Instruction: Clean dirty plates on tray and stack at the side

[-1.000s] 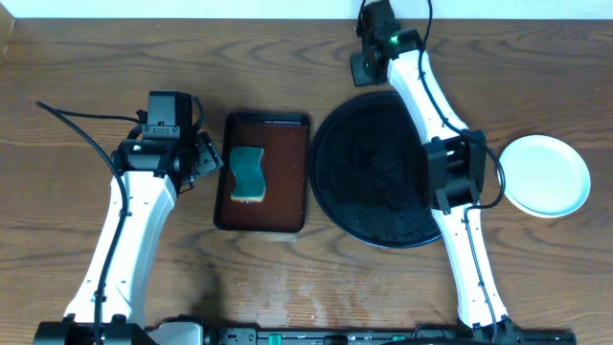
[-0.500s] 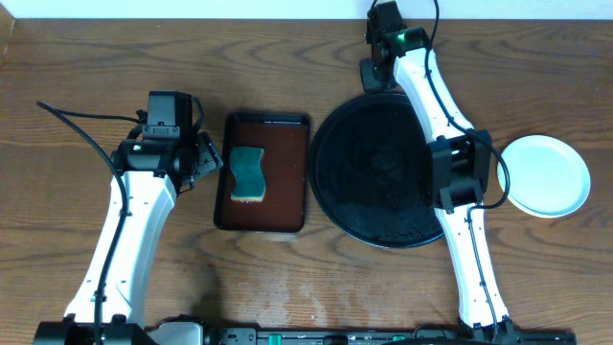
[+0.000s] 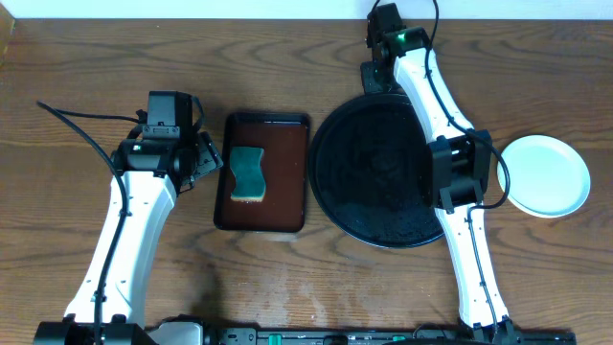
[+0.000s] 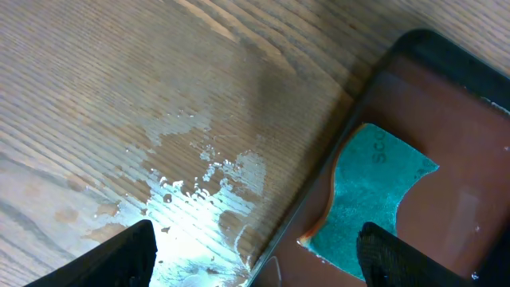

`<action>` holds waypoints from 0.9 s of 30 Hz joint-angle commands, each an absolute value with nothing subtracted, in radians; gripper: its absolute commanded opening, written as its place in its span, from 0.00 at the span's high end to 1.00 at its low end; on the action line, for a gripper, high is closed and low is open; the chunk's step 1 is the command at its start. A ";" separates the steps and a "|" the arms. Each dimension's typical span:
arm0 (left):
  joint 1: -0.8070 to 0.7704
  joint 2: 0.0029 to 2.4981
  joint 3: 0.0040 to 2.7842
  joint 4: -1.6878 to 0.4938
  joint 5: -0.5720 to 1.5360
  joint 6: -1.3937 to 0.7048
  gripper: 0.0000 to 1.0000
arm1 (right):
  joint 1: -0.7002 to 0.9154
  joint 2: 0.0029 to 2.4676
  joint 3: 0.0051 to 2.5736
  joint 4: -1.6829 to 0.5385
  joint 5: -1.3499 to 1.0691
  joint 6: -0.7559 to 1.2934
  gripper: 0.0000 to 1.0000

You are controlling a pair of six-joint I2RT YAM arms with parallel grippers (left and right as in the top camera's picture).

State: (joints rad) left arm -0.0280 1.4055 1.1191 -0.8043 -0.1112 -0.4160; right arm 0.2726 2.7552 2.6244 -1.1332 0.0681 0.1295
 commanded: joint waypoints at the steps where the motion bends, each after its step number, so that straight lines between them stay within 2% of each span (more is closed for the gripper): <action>1: -0.025 1.413 1.134 -0.806 -0.117 -0.414 0.19 | 0.277 2.734 2.635 -1.158 0.070 0.142 0.99; 27: -0.025 1.413 1.134 -0.806 -0.117 -0.414 0.19 | 0.269 2.667 2.637 -1.182 0.044 0.161 0.99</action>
